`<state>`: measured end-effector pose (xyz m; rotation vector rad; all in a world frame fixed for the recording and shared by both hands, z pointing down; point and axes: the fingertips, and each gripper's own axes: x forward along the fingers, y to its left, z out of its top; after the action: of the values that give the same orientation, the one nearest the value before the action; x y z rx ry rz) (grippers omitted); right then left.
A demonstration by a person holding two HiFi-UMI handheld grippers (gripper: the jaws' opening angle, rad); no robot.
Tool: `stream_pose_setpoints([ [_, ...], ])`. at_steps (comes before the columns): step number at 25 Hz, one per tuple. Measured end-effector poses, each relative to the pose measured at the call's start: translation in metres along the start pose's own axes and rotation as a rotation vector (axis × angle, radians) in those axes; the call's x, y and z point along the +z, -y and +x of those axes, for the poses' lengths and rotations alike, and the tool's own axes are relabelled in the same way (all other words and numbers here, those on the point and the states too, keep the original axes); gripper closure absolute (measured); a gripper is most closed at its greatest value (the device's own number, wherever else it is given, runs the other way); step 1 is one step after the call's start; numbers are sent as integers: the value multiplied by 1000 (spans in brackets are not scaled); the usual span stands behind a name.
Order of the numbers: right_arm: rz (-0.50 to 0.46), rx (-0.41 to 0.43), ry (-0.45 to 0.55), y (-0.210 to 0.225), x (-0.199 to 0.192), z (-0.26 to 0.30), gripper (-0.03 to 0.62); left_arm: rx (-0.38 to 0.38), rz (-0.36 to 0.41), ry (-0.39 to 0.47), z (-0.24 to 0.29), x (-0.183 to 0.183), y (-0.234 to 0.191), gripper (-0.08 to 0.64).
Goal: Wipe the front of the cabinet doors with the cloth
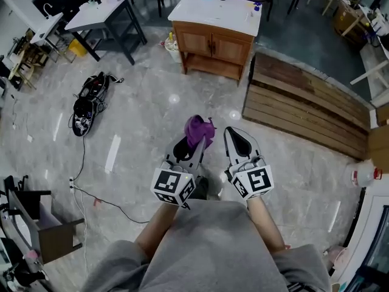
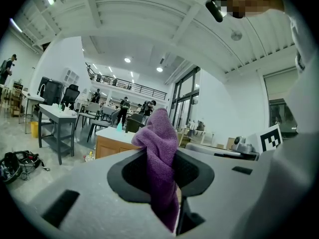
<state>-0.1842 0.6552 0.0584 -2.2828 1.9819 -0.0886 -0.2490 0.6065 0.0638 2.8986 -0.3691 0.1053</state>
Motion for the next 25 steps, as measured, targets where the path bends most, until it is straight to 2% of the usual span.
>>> stream_pose_setpoints([
  [11, -17, -38, -24, 31, 3, 102, 583, -19, -32, 1, 68, 27, -89, 459],
  [25, -26, -57, -85, 78, -10, 168, 583, 15, -96, -17, 131, 23, -152, 459],
])
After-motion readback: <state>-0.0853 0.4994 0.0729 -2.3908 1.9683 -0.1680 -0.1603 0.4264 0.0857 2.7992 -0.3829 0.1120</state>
